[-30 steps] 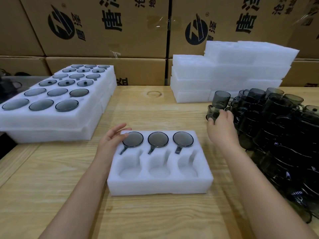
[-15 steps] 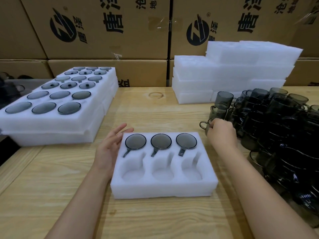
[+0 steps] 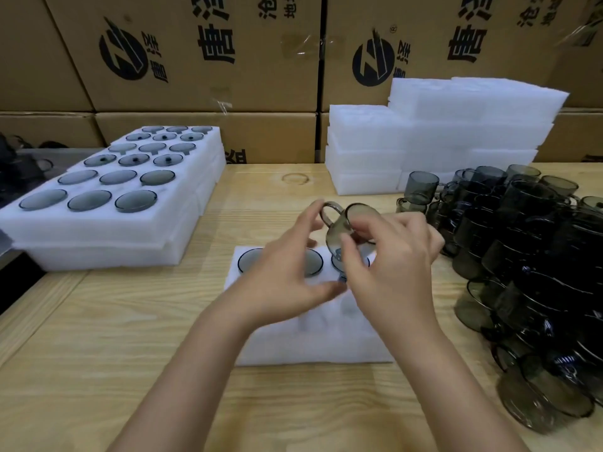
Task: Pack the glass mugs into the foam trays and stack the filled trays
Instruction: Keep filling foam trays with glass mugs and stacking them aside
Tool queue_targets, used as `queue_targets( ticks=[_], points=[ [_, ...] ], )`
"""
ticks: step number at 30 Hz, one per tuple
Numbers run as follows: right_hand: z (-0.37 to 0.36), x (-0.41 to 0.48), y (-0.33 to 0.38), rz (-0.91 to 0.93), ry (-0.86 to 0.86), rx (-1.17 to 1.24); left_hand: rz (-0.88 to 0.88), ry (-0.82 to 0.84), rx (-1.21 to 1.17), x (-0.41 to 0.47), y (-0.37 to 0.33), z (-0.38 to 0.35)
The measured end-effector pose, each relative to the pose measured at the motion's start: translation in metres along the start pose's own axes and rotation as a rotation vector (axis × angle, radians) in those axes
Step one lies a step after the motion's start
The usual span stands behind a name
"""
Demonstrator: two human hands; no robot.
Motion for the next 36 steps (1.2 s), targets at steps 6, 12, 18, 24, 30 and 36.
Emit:
queue_targets(
  ticks=[6, 12, 18, 24, 30, 36],
  points=[
    [-0.004, -0.011, 0.001, 0.062, 0.049, 0.065, 0.049, -0.124, -0.134, 0.014, -0.003, -0.021],
    [-0.003, -0.005, -0.018, -0.032, 0.470, 0.489, 0.021, 0.008, -0.352, 0.007, 0.004, -0.020],
    [-0.015, -0.014, -0.038, -0.189, 0.896, 0.698, -0.021, 0.180, -0.343, 0.001, 0.003, -0.026],
    [-0.017, -0.009, -0.056, -0.282, 0.788, 0.811, -0.010, 0.081, -0.386, -0.002, 0.007, -0.019],
    [-0.022, -0.014, -0.066, -0.245, 0.857, 0.666, 0.058, -0.014, -0.467, -0.004, 0.014, -0.020],
    [-0.019, -0.015, -0.079, -0.230, 0.921, 0.571, 0.011, 0.045, -0.271, -0.006, 0.011, -0.025]
  ],
)
Point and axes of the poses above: each hand's wrist, its own x-axis towards the middle knuckle, its own z-axis out of the back of the hand, y = z × x, the point moved 5 cm from there along x, towards the middle knuckle, and after that the axes turned 5 degrees about -z, right-handed, at the moved point
